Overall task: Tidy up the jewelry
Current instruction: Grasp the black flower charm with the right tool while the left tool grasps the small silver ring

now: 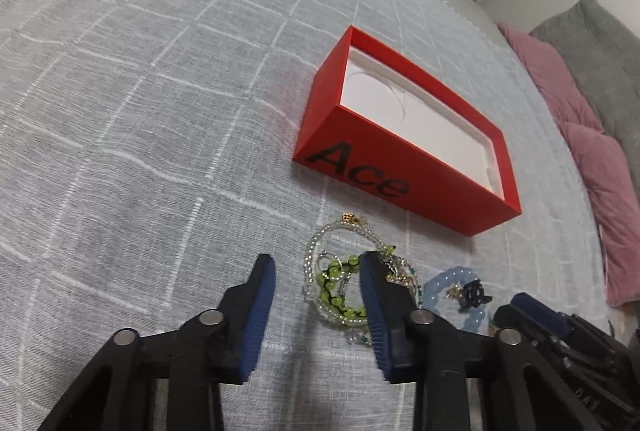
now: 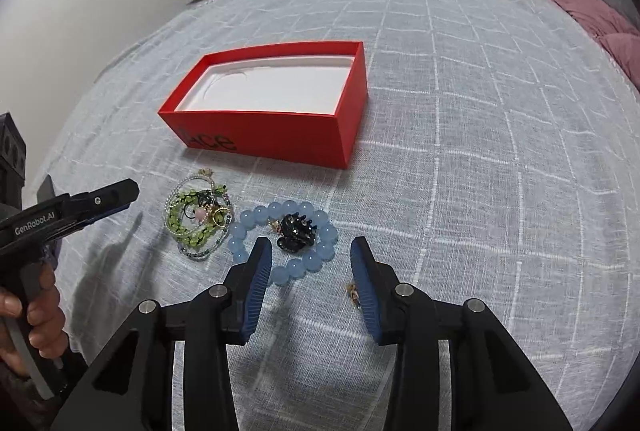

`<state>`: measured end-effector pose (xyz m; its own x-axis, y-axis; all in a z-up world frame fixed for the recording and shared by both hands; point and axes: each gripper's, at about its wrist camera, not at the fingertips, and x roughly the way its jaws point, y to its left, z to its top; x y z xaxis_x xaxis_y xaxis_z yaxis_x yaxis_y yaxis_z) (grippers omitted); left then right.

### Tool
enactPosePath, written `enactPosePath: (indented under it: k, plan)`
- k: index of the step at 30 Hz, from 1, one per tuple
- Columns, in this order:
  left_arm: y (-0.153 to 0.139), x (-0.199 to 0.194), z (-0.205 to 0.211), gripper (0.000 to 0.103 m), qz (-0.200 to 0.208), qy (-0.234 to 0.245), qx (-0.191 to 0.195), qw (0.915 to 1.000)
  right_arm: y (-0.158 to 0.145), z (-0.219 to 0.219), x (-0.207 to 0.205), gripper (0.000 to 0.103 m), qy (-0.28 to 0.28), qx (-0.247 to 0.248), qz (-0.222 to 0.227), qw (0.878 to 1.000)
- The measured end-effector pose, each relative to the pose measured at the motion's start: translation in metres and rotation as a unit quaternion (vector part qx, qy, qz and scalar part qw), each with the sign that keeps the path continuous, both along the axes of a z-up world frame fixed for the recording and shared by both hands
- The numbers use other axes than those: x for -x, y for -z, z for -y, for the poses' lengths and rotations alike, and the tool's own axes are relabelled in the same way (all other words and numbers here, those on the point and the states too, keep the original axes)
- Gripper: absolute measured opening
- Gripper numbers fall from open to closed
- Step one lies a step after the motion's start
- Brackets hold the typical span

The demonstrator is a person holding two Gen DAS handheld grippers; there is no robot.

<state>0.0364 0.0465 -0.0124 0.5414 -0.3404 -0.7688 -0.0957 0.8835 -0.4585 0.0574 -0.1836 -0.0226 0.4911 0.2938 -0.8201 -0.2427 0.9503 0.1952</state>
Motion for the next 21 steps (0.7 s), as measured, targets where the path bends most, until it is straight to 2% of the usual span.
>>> enactPosePath:
  k: [2, 6, 10, 12, 13, 15, 16, 17, 21]
  plan:
    - [0.003, -0.005, 0.001, 0.028, -0.002, 0.004, 0.003, 1.0000, 0.001, -0.008, -0.001, 0.043, -0.015, 0.014, 0.006, 1.000]
    - [0.013, -0.014, 0.010, 0.025, -0.015, 0.012, -0.003, 0.9998, 0.005, -0.026, -0.002, 0.043, -0.040, 0.046, 0.015, 0.998]
    - [0.026, -0.021, 0.022, 0.025, -0.038, 0.024, -0.039, 0.9982, 0.010, -0.031, -0.004, 0.042, -0.047, 0.065, 0.014, 0.997]
    - [0.027, -0.024, 0.028, 0.025, -0.036, 0.025, -0.050, 0.9978, 0.013, -0.033, -0.005, 0.041, -0.049, 0.069, 0.014, 0.996]
    - [0.026, -0.025, 0.030, 0.025, -0.035, 0.024, -0.051, 0.9978, 0.014, -0.034, -0.005, 0.039, -0.050, 0.072, 0.015, 0.996]
    - [0.027, -0.027, 0.032, 0.016, -0.033, 0.020, -0.049, 0.9981, 0.016, -0.036, -0.007, 0.035, -0.052, 0.082, 0.014, 0.995]
    - [0.028, -0.028, 0.032, 0.005, -0.034, 0.019, -0.051, 0.9980, 0.016, -0.037, -0.007, 0.031, -0.054, 0.083, 0.018, 0.995]
    - [0.028, -0.029, 0.033, 0.004, -0.034, 0.019, -0.049, 0.9980, 0.016, -0.038, -0.007, 0.028, -0.056, 0.085, 0.018, 0.995]
    - [0.022, -0.028, 0.032, 0.000, -0.034, 0.024, -0.043, 0.9982, 0.015, -0.038, -0.006, 0.006, -0.059, 0.091, 0.028, 0.994]
